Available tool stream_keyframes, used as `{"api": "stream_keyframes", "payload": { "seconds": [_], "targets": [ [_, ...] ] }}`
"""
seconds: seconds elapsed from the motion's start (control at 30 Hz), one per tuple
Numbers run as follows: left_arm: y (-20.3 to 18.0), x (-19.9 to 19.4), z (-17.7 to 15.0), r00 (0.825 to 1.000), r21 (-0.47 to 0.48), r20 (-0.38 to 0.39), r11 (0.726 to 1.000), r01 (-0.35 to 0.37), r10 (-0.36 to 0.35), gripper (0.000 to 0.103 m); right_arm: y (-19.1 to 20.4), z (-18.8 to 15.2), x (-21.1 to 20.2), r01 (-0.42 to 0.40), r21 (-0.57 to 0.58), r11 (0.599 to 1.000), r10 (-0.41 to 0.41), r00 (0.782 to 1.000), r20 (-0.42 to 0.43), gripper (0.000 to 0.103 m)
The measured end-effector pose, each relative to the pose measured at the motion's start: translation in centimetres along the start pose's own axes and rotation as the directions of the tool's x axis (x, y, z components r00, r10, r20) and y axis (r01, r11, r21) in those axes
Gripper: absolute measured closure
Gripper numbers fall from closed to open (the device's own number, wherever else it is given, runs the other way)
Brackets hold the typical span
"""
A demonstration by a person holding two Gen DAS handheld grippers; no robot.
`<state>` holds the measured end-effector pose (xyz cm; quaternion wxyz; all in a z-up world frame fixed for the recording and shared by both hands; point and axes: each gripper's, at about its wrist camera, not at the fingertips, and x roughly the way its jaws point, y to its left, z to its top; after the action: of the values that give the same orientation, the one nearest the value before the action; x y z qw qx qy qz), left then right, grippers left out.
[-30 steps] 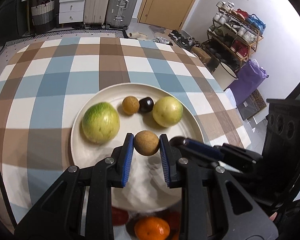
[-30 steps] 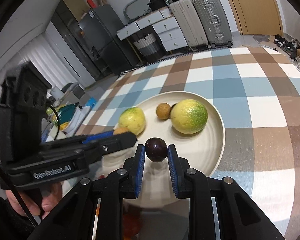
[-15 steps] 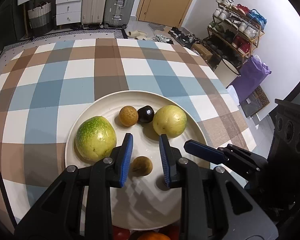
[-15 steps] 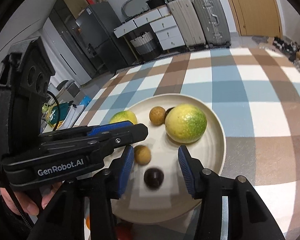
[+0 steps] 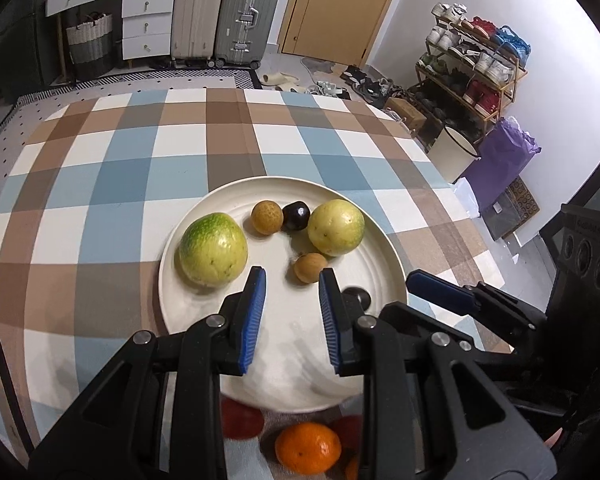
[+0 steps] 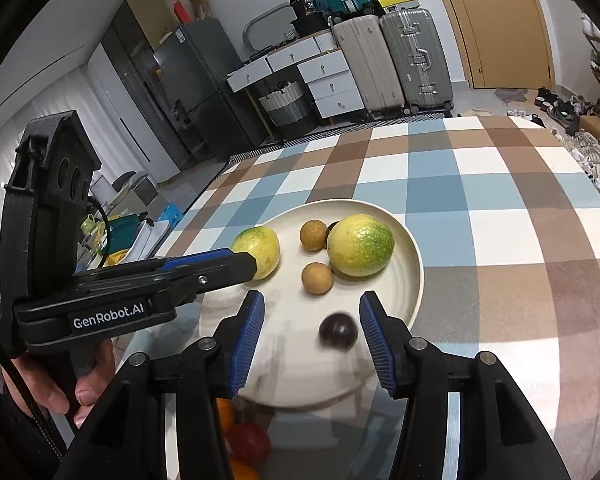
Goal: Organize fruits
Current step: 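Lower the kiwi and plum onto the plate and open both grippers, then withdraw both grippers from the plate toward the oranges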
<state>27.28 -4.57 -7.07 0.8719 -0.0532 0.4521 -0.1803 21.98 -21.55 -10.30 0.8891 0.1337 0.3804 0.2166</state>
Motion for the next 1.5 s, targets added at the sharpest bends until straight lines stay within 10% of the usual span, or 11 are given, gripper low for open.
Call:
{"api": "stream_keyframes", "payload": {
  "seconds": [0.67,1.1,1.5],
  "targets": [
    [-2.9,-7.8,-7.6,0.99,0.053,0.1,0.992,-0.11,0.104,0.076,4.4,-4.1,-6.3,0.035,-0.101,0.994,-0.024,0.994,0.109,0.033],
    [-2.1,-12.2,-14.6,0.966,-0.001,0.161,0.979,-0.203,0.201,0.028,6.1,-8.7,-9.7,0.054,-0.117,0.992,-0.034,0.985,0.168,0.022],
    [-1.0,-12.4,-18.0,0.952,-0.018,0.157,0.964,-0.264,0.264,0.012,6.8,-11.8,-10.1,0.054,-0.132,0.99,-0.033,0.987,0.156,0.016]
  ]
}}
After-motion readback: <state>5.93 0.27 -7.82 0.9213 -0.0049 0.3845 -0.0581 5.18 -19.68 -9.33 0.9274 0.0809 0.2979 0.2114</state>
